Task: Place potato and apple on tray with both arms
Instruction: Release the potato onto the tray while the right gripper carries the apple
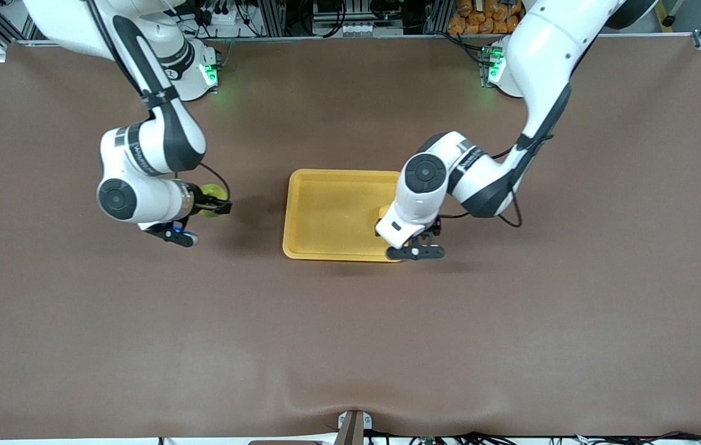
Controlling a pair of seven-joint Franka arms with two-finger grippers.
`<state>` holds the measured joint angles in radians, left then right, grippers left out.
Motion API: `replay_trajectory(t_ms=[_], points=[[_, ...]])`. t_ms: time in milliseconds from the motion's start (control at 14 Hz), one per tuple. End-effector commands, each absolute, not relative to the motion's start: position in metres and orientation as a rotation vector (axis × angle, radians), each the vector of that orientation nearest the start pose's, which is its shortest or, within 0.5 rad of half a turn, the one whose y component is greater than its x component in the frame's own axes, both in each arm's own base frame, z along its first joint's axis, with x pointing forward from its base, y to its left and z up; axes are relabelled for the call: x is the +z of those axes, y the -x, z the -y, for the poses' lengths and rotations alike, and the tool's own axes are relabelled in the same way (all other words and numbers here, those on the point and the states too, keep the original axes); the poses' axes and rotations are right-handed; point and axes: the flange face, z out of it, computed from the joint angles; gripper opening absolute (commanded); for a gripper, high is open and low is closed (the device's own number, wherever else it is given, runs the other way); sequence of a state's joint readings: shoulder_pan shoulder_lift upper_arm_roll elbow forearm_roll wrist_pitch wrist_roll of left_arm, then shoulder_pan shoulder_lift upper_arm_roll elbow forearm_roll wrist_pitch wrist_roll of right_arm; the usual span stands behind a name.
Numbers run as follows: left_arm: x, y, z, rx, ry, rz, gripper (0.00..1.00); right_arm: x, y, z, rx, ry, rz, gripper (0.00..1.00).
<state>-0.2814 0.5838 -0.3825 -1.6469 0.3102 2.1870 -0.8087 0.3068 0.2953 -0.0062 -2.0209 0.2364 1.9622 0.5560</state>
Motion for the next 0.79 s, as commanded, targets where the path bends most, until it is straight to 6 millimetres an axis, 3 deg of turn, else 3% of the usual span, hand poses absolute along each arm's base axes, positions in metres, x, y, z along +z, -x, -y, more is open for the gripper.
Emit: replay_trajectory(t_ms=[0,214,357,714], points=[[0.342,-0.568,0.358,-0.091,3.058,0.072,1.00,0.294,-0.525,-0.221,0.605,2.975,-0.690,0.00],[0.387,-0.582,0.316,-0.067,3.057,0.046,1.00,0.297,-0.522,-0.267,0.601,2.955,-0.754,0.00],[0.415,-0.587,0.293,-0.063,3.048,0.038,1.00,0.294,-0.524,-0.283,0.619,2.903,-0.765,0.00],[0.469,-0.601,0.238,0.006,2.994,0.021,1.00,0.261,-0.516,-0.337,0.565,2.878,-0.832,0.00]])
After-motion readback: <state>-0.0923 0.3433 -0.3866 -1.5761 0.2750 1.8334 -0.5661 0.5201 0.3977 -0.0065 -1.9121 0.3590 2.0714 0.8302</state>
